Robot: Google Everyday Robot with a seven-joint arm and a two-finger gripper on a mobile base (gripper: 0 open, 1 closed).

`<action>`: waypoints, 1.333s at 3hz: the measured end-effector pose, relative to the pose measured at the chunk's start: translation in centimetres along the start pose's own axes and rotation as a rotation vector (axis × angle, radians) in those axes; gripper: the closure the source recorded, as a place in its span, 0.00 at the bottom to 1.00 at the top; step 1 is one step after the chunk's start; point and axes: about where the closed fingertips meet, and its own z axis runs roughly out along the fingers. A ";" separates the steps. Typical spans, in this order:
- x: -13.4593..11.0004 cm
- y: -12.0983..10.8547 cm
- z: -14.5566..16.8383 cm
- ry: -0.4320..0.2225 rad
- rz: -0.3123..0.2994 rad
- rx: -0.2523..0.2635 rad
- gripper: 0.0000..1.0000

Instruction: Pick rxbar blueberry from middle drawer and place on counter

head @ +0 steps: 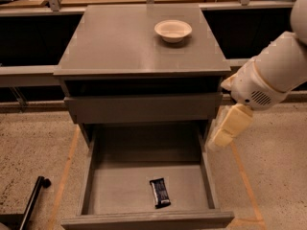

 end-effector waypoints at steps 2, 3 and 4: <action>-0.6 2.2 10.9 -0.031 0.054 -0.130 0.00; -0.2 2.9 16.0 -0.022 0.097 -0.166 0.00; -0.1 2.9 16.5 -0.024 0.104 -0.165 0.00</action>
Offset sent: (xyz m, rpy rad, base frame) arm 0.0094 0.0814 -0.1610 0.1174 0.1945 0.0050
